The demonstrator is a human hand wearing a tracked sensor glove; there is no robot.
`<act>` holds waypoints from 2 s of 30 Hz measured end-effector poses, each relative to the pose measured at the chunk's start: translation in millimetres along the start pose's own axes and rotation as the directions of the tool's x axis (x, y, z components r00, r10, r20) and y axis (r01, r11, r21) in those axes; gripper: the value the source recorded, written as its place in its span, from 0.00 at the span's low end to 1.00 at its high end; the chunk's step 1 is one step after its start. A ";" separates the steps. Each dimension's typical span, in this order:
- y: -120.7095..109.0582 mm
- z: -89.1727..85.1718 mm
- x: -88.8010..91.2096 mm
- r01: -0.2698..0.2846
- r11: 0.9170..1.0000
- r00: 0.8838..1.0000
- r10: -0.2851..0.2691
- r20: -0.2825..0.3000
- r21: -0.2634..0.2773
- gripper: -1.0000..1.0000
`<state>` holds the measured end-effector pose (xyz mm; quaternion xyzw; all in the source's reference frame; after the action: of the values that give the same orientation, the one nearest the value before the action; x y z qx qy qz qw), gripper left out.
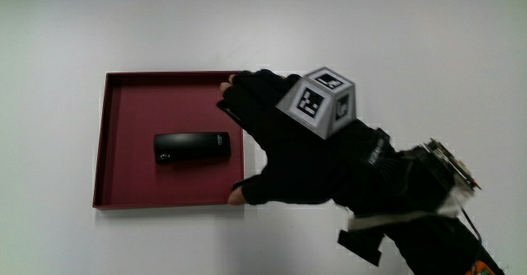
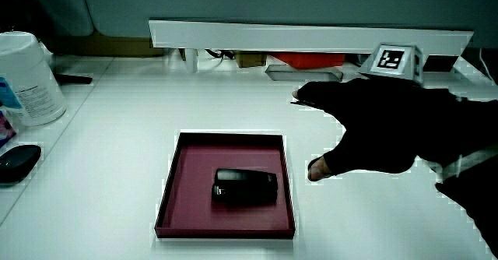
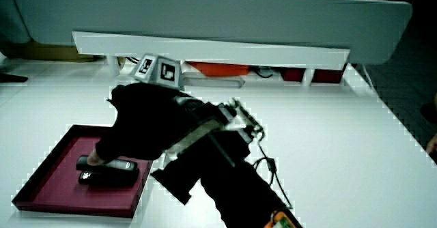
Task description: Pick stapper from plate
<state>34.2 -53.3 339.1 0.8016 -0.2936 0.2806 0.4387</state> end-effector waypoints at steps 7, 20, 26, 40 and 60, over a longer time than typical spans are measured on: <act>43.1 -9.5 15.3 0.012 0.999 0.997 -0.015 0.071 0.044 0.50; 94.5 -34.4 37.7 0.072 0.997 0.997 -0.072 0.024 0.003 0.50; 116.6 -53.2 50.2 0.103 0.994 0.995 -0.103 0.009 -0.036 0.50; 139.5 -75.4 61.9 0.134 0.990 0.991 -0.133 0.015 -0.046 0.50; 141.3 -79.3 61.0 0.057 0.993 0.998 -0.057 -0.008 0.103 0.85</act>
<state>-41.4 -60.8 494.7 0.8305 -0.2548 0.2846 0.4054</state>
